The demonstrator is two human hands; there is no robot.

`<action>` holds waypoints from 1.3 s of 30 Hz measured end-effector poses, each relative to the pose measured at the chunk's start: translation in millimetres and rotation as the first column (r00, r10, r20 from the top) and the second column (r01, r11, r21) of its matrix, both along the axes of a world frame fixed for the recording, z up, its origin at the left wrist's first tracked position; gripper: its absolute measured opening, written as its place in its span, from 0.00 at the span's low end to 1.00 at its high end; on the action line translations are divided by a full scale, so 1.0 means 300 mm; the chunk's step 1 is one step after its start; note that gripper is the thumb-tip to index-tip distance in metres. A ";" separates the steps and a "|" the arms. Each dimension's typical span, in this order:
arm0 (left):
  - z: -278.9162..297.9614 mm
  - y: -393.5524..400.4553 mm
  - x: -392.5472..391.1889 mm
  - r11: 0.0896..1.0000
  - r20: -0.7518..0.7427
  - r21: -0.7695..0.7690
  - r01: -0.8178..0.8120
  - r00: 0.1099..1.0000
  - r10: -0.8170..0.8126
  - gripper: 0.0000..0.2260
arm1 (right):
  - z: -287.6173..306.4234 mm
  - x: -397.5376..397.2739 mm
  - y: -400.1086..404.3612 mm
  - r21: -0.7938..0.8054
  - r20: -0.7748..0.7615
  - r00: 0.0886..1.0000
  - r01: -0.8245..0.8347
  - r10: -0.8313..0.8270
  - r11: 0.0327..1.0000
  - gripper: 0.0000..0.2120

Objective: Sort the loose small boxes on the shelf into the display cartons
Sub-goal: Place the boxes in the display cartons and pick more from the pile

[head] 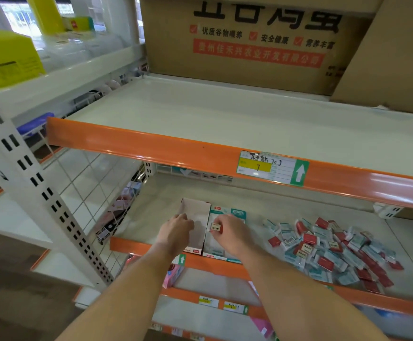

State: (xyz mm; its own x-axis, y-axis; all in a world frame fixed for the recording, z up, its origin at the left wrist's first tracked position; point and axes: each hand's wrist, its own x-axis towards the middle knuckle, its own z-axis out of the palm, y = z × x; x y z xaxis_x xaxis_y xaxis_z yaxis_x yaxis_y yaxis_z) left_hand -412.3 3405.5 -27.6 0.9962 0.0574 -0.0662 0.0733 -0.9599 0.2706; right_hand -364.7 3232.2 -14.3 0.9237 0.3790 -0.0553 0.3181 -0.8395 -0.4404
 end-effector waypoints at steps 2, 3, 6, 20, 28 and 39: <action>-0.004 0.032 -0.012 1.000 0.001 -0.003 -0.023 1.000 0.023 0.19 | 0.007 -0.007 0.044 -0.008 -0.010 1.000 -0.023 0.023 1.000 0.10; -0.005 0.044 -0.017 1.000 0.006 -0.006 -0.028 1.000 0.028 0.19 | 0.009 -0.009 0.065 -0.012 -0.014 0.999 -0.033 0.033 0.999 0.10; -0.004 0.068 -0.028 0.999 0.058 -0.023 -0.024 0.998 0.026 0.20 | 0.013 -0.019 0.118 -0.010 -0.038 0.998 -0.043 0.042 0.999 0.11; -0.023 0.142 -0.023 0.994 0.000 -0.088 -0.068 0.998 0.068 0.19 | -0.010 -0.056 0.208 -0.081 -0.225 0.973 -0.062 0.043 0.995 0.11; -0.036 0.148 -0.018 0.994 0.007 -0.103 -0.045 0.999 0.046 0.18 | -0.010 -0.062 0.214 -0.198 -0.335 0.942 -0.101 0.030 0.975 0.15; -0.042 0.152 -0.009 0.992 0.006 -0.117 -0.041 0.999 0.042 0.17 | -0.024 -0.086 0.220 -0.242 -0.250 0.952 -0.239 0.178 0.940 0.23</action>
State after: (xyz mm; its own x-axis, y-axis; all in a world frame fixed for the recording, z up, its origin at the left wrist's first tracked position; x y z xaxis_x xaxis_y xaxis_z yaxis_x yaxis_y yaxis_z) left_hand -415.1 3451.1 -40.0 0.9936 0.0913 -0.0663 0.1098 -0.9178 0.3815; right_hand -390.5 3298.3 -21.3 0.7778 0.5045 -0.3747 0.4187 -0.8607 -0.2898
